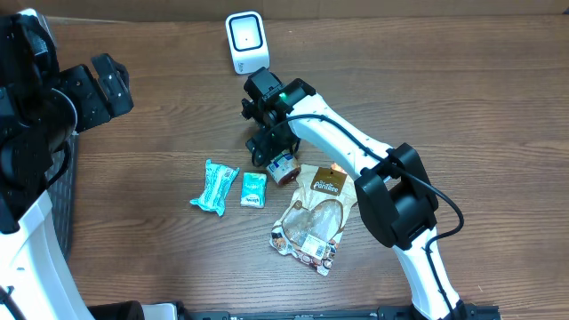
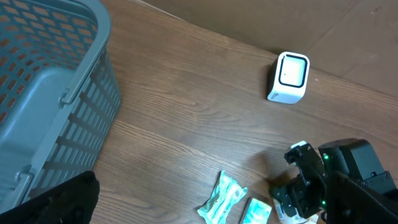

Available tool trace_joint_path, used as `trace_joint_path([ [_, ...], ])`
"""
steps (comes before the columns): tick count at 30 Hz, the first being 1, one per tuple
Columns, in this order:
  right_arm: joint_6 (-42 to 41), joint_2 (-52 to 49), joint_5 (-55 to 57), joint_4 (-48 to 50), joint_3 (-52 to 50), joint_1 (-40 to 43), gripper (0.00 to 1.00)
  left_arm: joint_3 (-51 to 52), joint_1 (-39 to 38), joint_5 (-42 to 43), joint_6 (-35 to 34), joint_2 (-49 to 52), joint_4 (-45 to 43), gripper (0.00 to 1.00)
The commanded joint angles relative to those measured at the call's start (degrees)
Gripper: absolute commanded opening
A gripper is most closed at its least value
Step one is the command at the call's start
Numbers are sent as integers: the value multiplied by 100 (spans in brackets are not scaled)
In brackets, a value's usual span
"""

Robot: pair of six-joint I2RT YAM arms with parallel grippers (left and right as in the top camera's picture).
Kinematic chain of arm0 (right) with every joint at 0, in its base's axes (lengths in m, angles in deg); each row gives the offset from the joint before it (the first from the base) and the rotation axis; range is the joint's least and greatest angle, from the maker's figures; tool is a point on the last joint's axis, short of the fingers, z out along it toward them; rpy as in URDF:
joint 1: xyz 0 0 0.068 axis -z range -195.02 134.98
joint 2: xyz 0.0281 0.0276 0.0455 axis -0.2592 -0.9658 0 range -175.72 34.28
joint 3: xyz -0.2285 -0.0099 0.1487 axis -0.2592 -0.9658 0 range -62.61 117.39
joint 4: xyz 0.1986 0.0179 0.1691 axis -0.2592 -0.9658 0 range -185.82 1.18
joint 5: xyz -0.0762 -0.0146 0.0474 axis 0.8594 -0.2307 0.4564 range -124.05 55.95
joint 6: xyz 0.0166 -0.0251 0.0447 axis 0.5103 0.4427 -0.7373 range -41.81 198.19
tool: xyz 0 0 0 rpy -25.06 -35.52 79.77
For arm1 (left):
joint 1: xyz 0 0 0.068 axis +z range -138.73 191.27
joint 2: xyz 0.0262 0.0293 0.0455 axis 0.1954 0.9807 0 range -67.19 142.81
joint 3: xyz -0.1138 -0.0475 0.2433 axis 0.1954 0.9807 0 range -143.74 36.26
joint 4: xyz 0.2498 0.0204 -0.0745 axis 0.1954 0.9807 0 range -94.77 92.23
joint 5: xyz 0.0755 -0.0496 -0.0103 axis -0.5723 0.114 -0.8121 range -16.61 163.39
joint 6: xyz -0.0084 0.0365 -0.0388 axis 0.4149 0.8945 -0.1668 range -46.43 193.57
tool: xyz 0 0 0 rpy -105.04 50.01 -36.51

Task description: Scan the item barcode

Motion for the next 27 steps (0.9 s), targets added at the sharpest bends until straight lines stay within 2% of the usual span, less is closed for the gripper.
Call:
trace_joint_path([
  [1, 9, -39, -55, 76, 74, -24, 70, -42, 26, -52, -55, 17, -22, 99],
  [3, 9, -39, -83, 114, 74, -24, 59, -42, 26, -52, -55, 17, -22, 100],
  [7, 11, -39, -262, 175, 76, -22, 53, -42, 26, -52, -55, 17, -22, 100],
  [10, 9, -39, -269, 249, 81, -22, 41, -42, 26, -52, -55, 17, -22, 99],
  [16, 11, -37, -396, 286, 243, -22, 29, -42, 26, -52, -55, 17, -22, 100],
  [21, 116, 0, -1115, 286, 831, 17, 25, -42, 26, -52, -55, 17, -22, 100],
  [27, 807, 133, -1912, 286, 1169, 55, 25, -42, 26, -52, -55, 17, -22, 99],
])
